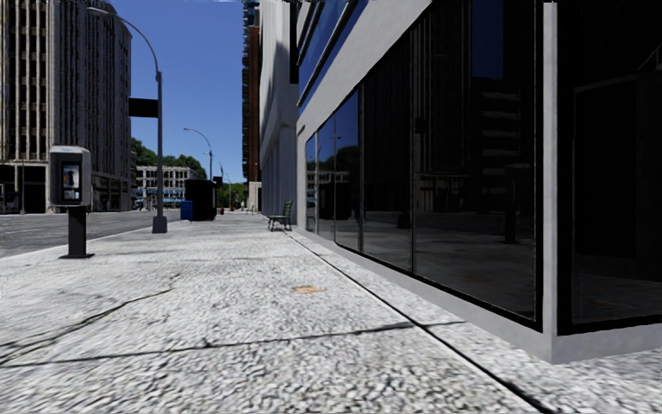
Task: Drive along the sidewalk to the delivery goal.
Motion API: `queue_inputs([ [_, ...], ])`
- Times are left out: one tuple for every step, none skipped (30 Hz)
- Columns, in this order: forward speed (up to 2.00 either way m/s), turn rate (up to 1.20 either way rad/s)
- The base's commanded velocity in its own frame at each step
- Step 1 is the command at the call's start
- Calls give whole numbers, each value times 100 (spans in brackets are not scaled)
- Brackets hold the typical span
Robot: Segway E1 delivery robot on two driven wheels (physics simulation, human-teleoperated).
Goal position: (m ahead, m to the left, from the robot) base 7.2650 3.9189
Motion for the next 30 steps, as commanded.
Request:
queue_inputs([
  [200,46],
  [200,20],
  [200,5],
  [200,5],
  [200,0],
  [200,0],
  [200,0],
  [200,0],
  [200,0],
  [200,0],
  [200,0],
  [200,0],
  [200,0],
  [200,19],
  [200,19],
  [200,46],
  [200,75],
  [200,83],
  [200,85],
  [200,86],
  [200,86],
  [200,73],
  [200,43],
  [200,24],
  [200,12],
  [200,2],
  [200,0],
  [200,0],
  [200,0],
  [200,0],
])
